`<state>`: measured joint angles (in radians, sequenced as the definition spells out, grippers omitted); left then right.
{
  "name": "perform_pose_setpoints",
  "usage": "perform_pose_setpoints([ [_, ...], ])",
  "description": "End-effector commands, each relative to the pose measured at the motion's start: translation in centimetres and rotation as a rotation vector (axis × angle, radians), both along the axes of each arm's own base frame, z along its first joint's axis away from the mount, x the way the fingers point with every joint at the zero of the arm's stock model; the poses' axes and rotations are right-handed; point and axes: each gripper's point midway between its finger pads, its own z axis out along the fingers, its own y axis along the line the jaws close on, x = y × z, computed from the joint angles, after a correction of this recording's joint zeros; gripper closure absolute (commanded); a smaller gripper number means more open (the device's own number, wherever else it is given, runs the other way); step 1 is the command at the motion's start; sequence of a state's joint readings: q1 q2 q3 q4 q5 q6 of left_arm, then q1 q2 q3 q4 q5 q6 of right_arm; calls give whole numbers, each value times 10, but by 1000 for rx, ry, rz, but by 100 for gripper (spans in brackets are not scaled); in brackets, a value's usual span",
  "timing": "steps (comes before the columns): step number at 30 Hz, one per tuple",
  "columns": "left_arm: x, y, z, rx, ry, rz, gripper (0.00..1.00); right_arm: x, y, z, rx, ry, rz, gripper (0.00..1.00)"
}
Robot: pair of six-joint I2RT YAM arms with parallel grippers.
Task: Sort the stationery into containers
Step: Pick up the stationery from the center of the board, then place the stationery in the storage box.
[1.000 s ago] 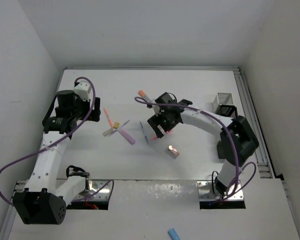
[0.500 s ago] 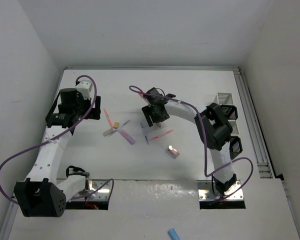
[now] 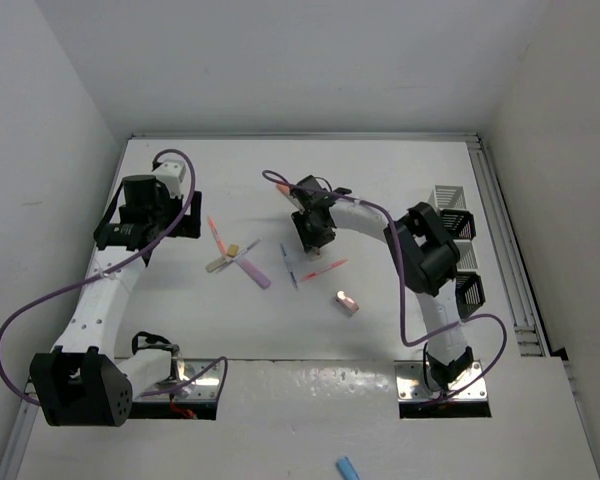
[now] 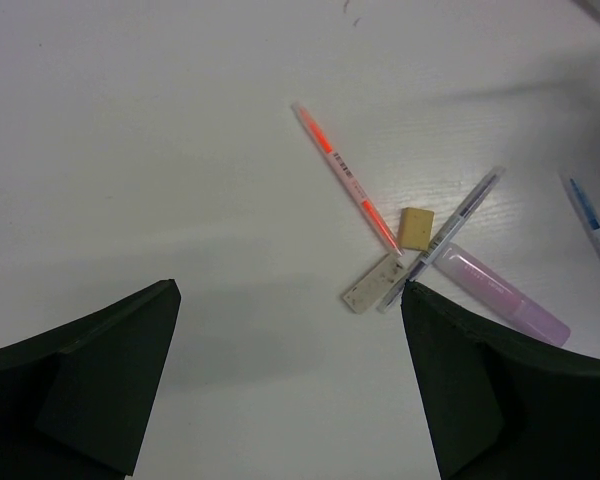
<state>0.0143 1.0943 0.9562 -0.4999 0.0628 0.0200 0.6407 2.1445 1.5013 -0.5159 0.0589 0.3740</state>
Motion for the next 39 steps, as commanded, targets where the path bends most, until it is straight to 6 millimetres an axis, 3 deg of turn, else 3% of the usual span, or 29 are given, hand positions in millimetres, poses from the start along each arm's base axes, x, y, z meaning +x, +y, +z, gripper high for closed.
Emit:
perform_pose_setpoints([
  [1,9,6,20,5,-71,32,0,2,5,-3,44,19,16,63],
  [2,9,7,20,6,-71,33,0,1,4,0,44,16,24,75],
  [4,10,6,20,5,-73,30,0,-1,1,8,39,3,49,83],
  [7,11,4,23,-4,-82,21,0,-12,-9,44,60,-25,97,91],
  [9,12,1,25,-12,-95,5,0,-18,-28,79,88,-78,117,93],
  [10,13,-2,27,-23,-105,-10,0,-31,-41,80,80,-58,118,94],
  [11,13,-4,26,-27,-107,-18,0,-34,-56,110,106,-110,122,96],
  [12,14,-6,28,-32,-115,-26,0,-36,-64,122,121,-138,126,96],
  [14,17,-9,33,-34,-138,-50,1,-52,-94,127,114,-144,93,100],
  [15,18,-10,35,-32,-148,-57,0,-59,-103,154,139,-221,94,100],
  [17,23,-9,44,-21,-186,-61,1,-77,-128,155,124,-247,59,100],
  [18,24,-9,49,-20,-201,-63,1,-84,-141,176,132,-337,44,100],
  [19,27,-10,52,-19,-215,-65,0,-95,-152,167,112,-334,29,100],
  [25,33,-23,60,-68,-231,-112,1,-131,-240,173,-26,-560,-265,100],
  [26,34,-24,59,-74,-233,-116,1,-140,-248,163,-43,-541,-301,100],
  [30,35,-29,62,-86,-246,-141,1,-154,-285,162,-143,-634,-463,100],
  [33,36,-31,63,-116,-246,-129,1,-155,-303,165,-205,-700,-526,100],
  [39,35,-30,60,-108,-237,-126,1,-154,-315,163,-260,-721,-569,100],
])
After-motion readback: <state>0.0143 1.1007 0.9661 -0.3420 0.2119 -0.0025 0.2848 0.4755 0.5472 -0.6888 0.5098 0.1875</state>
